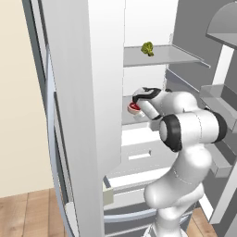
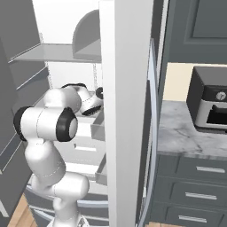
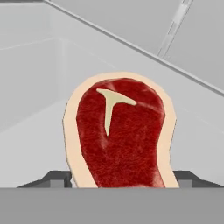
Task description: Take the cheese, steak, and broccoli from the fridge and place them on the plate on the dining counter to create an appetizer plate.
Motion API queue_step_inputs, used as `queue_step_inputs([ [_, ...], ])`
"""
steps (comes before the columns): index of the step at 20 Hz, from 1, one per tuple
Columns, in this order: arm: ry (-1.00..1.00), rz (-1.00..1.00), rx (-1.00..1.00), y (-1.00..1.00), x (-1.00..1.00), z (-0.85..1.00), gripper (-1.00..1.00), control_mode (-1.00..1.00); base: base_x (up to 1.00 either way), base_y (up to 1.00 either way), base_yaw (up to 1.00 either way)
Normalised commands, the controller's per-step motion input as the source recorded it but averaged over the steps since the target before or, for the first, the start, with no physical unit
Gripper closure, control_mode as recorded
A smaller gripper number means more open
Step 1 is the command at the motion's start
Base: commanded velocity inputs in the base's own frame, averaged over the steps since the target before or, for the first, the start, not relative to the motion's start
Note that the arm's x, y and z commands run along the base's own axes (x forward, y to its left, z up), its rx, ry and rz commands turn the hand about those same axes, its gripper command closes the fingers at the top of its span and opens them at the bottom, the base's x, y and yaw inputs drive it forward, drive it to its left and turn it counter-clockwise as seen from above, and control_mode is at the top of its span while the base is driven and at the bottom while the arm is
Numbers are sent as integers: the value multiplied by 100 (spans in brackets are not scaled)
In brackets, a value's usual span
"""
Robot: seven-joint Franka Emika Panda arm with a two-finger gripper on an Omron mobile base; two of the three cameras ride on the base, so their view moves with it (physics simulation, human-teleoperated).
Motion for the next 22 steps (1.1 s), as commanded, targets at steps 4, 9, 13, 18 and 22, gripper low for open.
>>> queue_step_inputs([
  [4,11,0,0,8,-68,19,100,-100,0,0,0],
  [9,16,-1,0,9,-82,46,100,-100,0,0,0],
  [13,10,-5,0,13,-87,40,100,-100,0,0,0],
  [18,0,-6,0,5,-98,19,100,-100,0,0,0],
  [22,-7,-7,4,7,-99,49,100,-100,0,0,0],
])
